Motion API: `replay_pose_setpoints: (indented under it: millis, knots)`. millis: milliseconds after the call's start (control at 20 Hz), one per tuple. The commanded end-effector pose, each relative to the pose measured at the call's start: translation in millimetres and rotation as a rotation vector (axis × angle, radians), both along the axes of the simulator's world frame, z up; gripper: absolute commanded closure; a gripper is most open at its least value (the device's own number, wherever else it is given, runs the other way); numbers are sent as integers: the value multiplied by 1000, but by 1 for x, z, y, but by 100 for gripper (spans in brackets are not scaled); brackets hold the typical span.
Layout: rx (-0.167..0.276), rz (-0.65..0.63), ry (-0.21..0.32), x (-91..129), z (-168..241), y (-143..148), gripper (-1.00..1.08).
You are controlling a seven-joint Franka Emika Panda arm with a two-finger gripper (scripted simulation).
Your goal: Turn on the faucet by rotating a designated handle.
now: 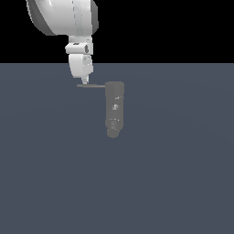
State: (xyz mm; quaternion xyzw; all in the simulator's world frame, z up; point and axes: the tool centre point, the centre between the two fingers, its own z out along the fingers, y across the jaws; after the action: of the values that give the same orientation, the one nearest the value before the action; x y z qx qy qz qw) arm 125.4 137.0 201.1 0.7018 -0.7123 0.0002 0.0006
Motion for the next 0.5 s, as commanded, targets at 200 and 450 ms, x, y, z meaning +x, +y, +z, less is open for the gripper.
replay_pose_setpoints:
  millis: [200, 450]
  knots:
    - [0, -1, 0, -4, 0, 0, 108]
    - [0, -1, 0, -16, 0, 0, 108]
